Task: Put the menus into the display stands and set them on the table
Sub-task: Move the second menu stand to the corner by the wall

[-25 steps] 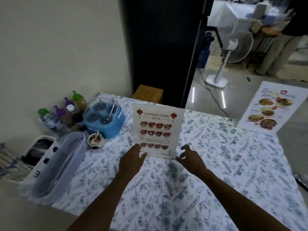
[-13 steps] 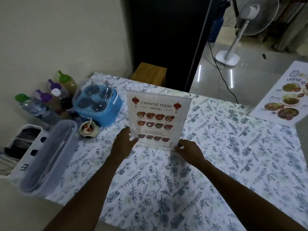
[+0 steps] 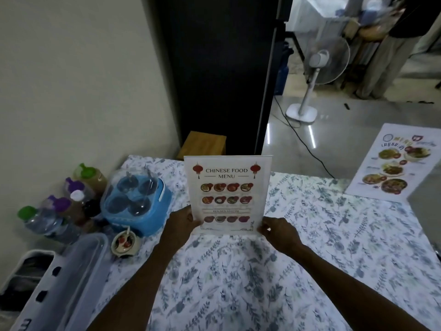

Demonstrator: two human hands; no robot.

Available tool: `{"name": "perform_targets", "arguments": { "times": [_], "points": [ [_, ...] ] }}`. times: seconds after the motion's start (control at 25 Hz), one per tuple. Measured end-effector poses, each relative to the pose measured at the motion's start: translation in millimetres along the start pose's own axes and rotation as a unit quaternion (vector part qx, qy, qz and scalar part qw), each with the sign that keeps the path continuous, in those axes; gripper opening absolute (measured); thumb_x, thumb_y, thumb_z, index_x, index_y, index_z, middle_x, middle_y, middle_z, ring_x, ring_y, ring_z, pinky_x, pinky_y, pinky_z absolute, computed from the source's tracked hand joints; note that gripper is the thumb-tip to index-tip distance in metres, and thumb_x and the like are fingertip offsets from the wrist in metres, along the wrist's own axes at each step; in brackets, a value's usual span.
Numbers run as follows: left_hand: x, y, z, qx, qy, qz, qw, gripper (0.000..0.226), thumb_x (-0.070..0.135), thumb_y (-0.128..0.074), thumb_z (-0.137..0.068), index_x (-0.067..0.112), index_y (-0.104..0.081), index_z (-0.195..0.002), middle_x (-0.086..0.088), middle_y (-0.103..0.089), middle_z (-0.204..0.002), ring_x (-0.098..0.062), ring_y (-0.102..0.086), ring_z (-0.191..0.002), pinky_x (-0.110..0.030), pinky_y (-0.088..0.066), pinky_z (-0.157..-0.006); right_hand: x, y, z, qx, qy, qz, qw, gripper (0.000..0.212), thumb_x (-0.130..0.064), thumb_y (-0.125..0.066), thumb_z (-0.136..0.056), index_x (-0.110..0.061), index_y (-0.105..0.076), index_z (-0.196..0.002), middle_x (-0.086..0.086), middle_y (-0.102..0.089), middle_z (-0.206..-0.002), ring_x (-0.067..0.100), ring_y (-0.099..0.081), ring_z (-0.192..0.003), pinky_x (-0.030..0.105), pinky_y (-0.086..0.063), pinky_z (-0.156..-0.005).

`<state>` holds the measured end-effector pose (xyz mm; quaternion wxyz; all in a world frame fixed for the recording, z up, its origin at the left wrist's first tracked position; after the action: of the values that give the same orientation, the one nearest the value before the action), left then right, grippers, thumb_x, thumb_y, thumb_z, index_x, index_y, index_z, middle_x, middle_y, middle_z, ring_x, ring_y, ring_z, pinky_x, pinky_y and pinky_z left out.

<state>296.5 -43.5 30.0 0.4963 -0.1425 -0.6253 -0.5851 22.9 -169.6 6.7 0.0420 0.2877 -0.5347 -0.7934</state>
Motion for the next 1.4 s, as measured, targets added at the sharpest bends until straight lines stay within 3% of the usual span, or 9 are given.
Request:
{"name": "perform_targets", "arguments": {
  "times": [0.08, 0.28, 0.48, 0.72, 0.88, 1.04, 1.12, 1.24, 1.4],
  "points": [
    [3.5, 5.5, -24.8, -0.017, -0.006, 0.014, 1.000, 0.039, 0.016, -0.079, -0.083, 0.015, -0.070, -0.121, 0.002, -0.075, -0.109, -0.011, -0.071, -0.093, -0.019, -0.054, -0.080, -5.6, 9.7, -12.9, 0.010, -0.008, 0.002, 1.000, 0.026, -0.041, -0.052, -0.094, -0.031, -0.067, -0.112, -0.005, -0.076, -0.100, 0.015, -0.071, -0.083, 0.036, -0.060, -0.072],
    [-9.3, 34.0, -95.5, -0.044, -0.036, 0.044, 0.997, 0.045, 0.019, -0.082, -0.081, 0.019, -0.068, -0.124, -0.003, -0.074, -0.120, -0.021, -0.070, -0.110, -0.046, -0.054, -0.099, -39.5, 23.5, -55.3, 0.030, -0.040, 0.017, 0.999, 0.023, -0.038, -0.053, -0.095, -0.030, -0.069, -0.110, -0.003, -0.076, -0.104, 0.018, -0.071, -0.081, 0.034, -0.058, -0.069],
    [-17.9, 83.0, -162.5, -0.039, -0.034, 0.023, 0.998, 0.045, 0.016, -0.082, -0.080, 0.009, -0.067, -0.123, -0.014, -0.074, -0.118, -0.030, -0.072, -0.103, -0.044, -0.057, -0.094, -93.0, 25.3, -114.1, 0.049, -0.051, 0.027, 0.997, 0.022, -0.035, -0.055, -0.094, -0.029, -0.070, -0.109, 0.002, -0.076, -0.098, 0.024, -0.071, -0.085, 0.029, -0.046, -0.065],
    [-45.8, 145.3, -235.5, 0.004, -0.004, -0.001, 1.000, 0.046, 0.020, -0.082, -0.080, 0.008, -0.067, -0.122, -0.016, -0.074, -0.113, -0.038, -0.072, -0.094, -0.051, -0.060, -0.082, -155.7, 8.8, -195.6, 0.069, -0.055, -0.022, 0.996, 0.014, -0.032, -0.061, -0.090, -0.029, -0.072, -0.099, 0.002, -0.076, -0.098, 0.026, -0.071, -0.088, 0.033, -0.053, -0.071],
    [-70.2, 184.5, -278.5, -0.003, -0.011, -0.048, 0.999, 0.047, 0.018, -0.087, -0.075, 0.007, -0.072, -0.118, -0.015, -0.076, -0.109, -0.032, -0.072, -0.095, -0.039, -0.058, -0.086, -192.4, -9.3, -244.1, 0.053, -0.034, -0.031, 0.998, 0.013, -0.034, -0.061, -0.090, -0.029, -0.072, -0.096, 0.000, -0.077, -0.097, 0.025, -0.071, -0.086, 0.030, -0.051, -0.068],
    [-115.6, 219.2, -306.4, -0.015, 0.049, -0.081, 0.995, 0.040, 0.016, -0.085, -0.076, 0.004, -0.073, -0.112, -0.015, -0.076, -0.110, -0.031, -0.072, -0.098, -0.043, -0.057, -0.093, -233.9, -47.8, -284.1, 0.026, -0.004, -0.030, 0.999, 0.020, -0.034, -0.059, -0.092, -0.025, -0.073, -0.105, 0.007, -0.075, -0.106, 0.029, -0.070, -0.093, 0.028, -0.046, -0.070],
    [-139.1, 237.7, -315.3, -0.010, 0.079, -0.092, 0.993, 0.037, 0.016, -0.082, -0.081, 0.002, -0.072, -0.113, -0.017, -0.075, -0.111, -0.033, -0.071, -0.100, -0.039, -0.056, -0.092, -259.5, -71.7, -303.1, 0.010, 0.011, -0.034, 0.999, 0.023, -0.034, -0.057, -0.093, -0.022, -0.071, -0.107, 0.008, -0.074, -0.110, 0.030, -0.069, -0.097, 0.031, -0.050, -0.075],
    [-166.5, 264.0, -327.2, 0.022, 0.105, -0.094, 0.990, 0.032, 0.018, -0.081, -0.082, 0.000, -0.071, -0.107, -0.018, -0.075, -0.102, -0.033, -0.071, -0.094, -0.033, -0.052, -0.078, -292.5, -96.9, -326.6, 0.005, 0.010, -0.057, 0.998, 0.024, -0.035, -0.054, -0.094, -0.021, -0.067, -0.109, 0.009, -0.072, -0.113, 0.030, -0.068, -0.098, 0.038, -0.056, -0.082],
    [-179.8, 279.6, -338.0, 0.054, 0.121, -0.163, 0.978, 0.027, 0.022, -0.072, -0.088, -0.004, -0.070, -0.095, -0.024, -0.073, -0.096, -0.039, -0.070, -0.092, -0.040, -0.055, -0.072, -316.6, -112.3, -345.2, -0.001, 0.021, -0.043, 0.999, 0.028, -0.039, -0.051, -0.096, -0.022, -0.061, -0.115, 0.011, -0.070, -0.114, 0.031, -0.069, -0.094, 0.046, -0.060, -0.082]
  ]
}}
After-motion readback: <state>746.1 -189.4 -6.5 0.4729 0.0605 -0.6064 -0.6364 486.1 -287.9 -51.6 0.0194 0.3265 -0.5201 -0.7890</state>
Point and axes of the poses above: each hand's wrist, its own z-axis away from the middle knuckle, its own y-axis out of the back of the hand, x = y × z, the point moved 3 cm from there along -z, towards the middle knuckle
